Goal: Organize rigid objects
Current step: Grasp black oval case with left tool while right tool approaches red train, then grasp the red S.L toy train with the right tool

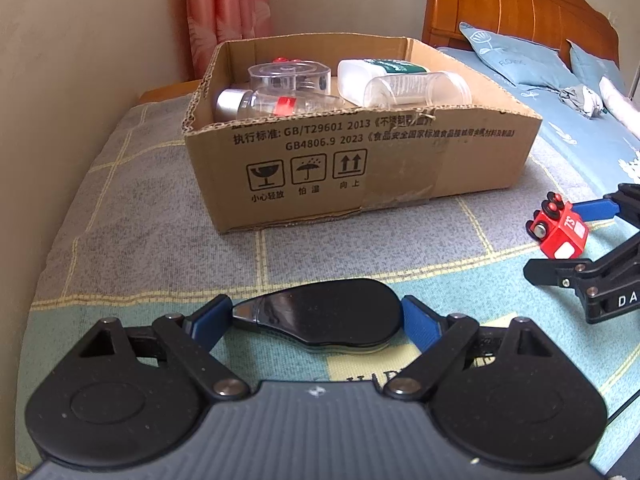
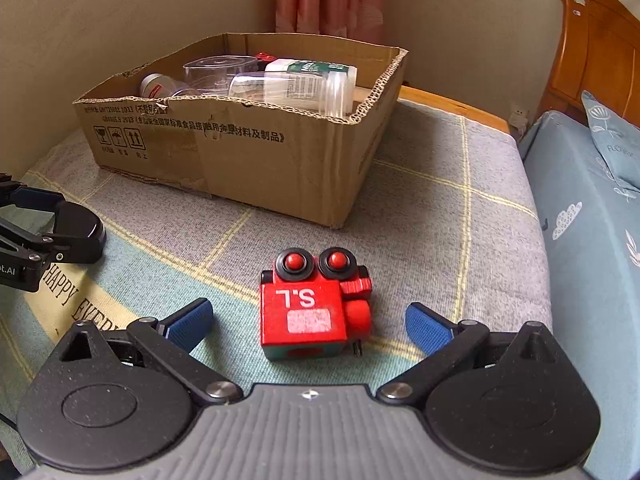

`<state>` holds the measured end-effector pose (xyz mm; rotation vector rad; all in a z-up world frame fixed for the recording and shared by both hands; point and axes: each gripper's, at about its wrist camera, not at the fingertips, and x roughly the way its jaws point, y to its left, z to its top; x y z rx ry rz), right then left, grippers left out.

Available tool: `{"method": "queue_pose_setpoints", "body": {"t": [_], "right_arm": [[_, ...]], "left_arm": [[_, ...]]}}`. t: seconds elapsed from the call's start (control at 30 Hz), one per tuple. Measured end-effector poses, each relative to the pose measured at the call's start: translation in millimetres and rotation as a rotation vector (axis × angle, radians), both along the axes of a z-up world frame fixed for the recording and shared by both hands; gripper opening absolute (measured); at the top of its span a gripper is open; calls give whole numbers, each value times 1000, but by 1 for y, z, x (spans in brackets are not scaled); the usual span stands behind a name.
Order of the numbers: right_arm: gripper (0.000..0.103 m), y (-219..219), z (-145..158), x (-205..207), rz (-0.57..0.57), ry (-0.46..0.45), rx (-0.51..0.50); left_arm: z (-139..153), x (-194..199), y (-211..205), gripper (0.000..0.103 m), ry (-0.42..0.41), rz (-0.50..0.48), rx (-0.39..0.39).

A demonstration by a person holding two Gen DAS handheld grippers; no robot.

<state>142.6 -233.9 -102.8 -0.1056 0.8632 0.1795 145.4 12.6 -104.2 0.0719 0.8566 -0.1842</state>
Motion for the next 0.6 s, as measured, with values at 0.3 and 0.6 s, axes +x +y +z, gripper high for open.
{"method": "queue_pose_setpoints", "body": {"t": [0.3, 0.6], "right_arm": [[103, 20, 2, -5, 100, 20, -6], [103, 19, 3, 0, 124, 27, -8]], "left_arm": [[0, -4, 4, 90, -16, -27, -1], [-1, -5, 3, 90, -19, -40, -2]]}}
